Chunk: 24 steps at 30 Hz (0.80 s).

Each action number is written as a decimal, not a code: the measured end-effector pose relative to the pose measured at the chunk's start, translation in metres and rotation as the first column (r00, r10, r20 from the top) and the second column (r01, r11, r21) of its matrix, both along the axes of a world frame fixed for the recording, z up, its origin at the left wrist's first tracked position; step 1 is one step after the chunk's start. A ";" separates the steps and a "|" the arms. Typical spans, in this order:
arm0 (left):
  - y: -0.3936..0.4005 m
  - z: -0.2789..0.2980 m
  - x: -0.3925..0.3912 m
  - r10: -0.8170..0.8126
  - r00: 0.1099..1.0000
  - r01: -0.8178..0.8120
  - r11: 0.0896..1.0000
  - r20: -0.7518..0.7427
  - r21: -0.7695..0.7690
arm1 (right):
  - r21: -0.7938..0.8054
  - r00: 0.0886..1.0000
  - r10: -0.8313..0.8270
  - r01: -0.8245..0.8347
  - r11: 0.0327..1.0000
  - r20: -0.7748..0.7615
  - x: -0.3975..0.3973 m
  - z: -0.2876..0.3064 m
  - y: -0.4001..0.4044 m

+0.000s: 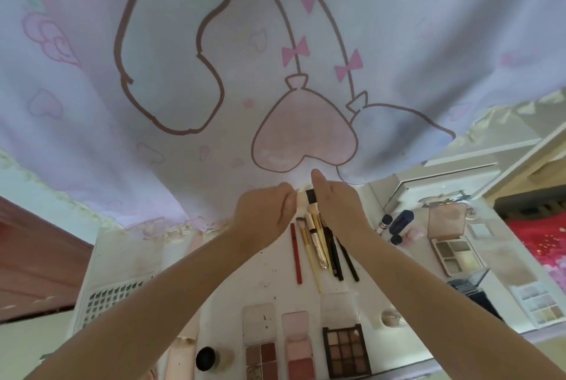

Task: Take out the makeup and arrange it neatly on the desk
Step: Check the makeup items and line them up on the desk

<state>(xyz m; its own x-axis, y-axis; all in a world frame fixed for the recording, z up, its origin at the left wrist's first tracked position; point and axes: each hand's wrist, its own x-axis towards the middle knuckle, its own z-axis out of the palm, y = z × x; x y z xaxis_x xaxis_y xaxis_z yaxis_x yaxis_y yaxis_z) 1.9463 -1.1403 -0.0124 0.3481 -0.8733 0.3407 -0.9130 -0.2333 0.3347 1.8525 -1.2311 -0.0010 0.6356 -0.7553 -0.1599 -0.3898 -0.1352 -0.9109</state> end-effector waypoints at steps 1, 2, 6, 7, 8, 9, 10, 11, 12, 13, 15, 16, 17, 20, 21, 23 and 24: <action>-0.007 0.009 -0.005 0.035 0.997 -0.039 0.998 -0.074 -0.053 | -0.007 0.999 -0.018 0.018 1.000 0.044 -0.004 0.012 -0.002; -0.013 0.017 -0.011 0.051 0.983 -0.067 0.994 -0.177 -0.083 | -0.010 0.995 -0.036 0.037 0.999 0.090 -0.008 0.021 -0.005; -0.033 0.052 -0.034 0.021 0.911 -0.094 0.983 -0.411 -0.160 | -0.141 0.975 -0.104 0.133 0.981 0.194 -0.028 0.052 -0.014; -0.036 0.059 -0.038 0.004 0.899 -0.085 0.982 -0.437 -0.167 | -0.162 0.971 -0.113 0.148 0.976 0.210 -0.033 0.058 -0.015; -0.040 0.064 -0.042 -0.006 0.885 -0.077 0.984 -0.465 -0.160 | -0.176 0.969 -0.122 0.162 0.971 0.217 -0.038 0.063 -0.016; -0.041 0.068 -0.046 -0.011 0.871 -0.074 0.986 -0.492 -0.153 | -0.182 0.966 -0.131 0.173 0.968 0.224 -0.042 0.068 -0.017; -0.043 0.072 -0.049 -0.012 0.856 -0.075 0.986 -0.517 -0.147 | -0.188 0.963 -0.139 0.185 0.965 0.233 -0.047 0.070 -0.017; -0.044 0.076 -0.053 -0.010 0.842 -0.078 0.987 -0.539 -0.141 | -0.199 0.959 -0.147 0.197 0.960 0.243 -0.050 0.073 -0.017; -0.044 0.079 -0.056 -0.005 0.832 -0.081 0.988 -0.555 -0.131 | -0.211 0.955 -0.153 0.209 0.955 0.255 -0.054 0.075 -0.017; -0.044 0.083 -0.059 0.001 0.822 -0.087 0.989 -0.570 -0.123 | -0.223 0.951 -0.159 0.221 0.949 0.266 -0.057 0.077 -0.017; -0.043 0.089 -0.066 0.025 0.808 -0.105 0.989 -0.589 -0.102 | -0.243 0.945 -0.167 0.239 0.940 0.282 -0.062 0.081 -0.015; -0.042 0.092 -0.069 0.044 0.803 -0.120 0.989 -0.595 -0.088 | -0.245 0.940 -0.171 0.248 0.937 0.294 -0.064 0.083 -0.015; -0.041 0.095 -0.071 0.059 0.793 -0.134 0.988 -0.606 -0.079 | -0.241 0.936 -0.172 0.252 0.937 0.308 -0.066 0.085 -0.013; -0.036 0.104 -0.079 0.088 0.757 -0.164 0.985 -0.647 -0.058 | -0.238 0.931 -0.148 0.235 0.942 0.332 -0.069 0.091 -0.010; -0.034 0.106 -0.081 0.106 0.741 -0.181 0.982 -0.663 -0.045 | -0.241 0.932 -0.139 0.227 0.943 0.336 -0.069 0.093 -0.008; -0.031 0.114 -0.082 0.155 0.685 -0.227 0.974 -0.712 -0.007 | -0.259 0.932 -0.117 0.213 0.942 0.343 -0.065 0.098 -0.008; -0.029 0.120 -0.082 0.167 0.653 -0.241 0.971 -0.738 0.006 | -0.275 0.931 -0.103 0.208 0.939 0.351 -0.061 0.101 -0.008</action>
<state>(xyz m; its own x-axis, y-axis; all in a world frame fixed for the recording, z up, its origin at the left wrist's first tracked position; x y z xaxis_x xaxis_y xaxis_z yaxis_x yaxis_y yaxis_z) 1.8645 -1.1689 0.1076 0.6823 -0.7303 -0.0328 -0.3002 -0.3209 0.8983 1.7916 -1.2395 0.0995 0.4825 -0.8273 0.2878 -0.1166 -0.3863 -0.9150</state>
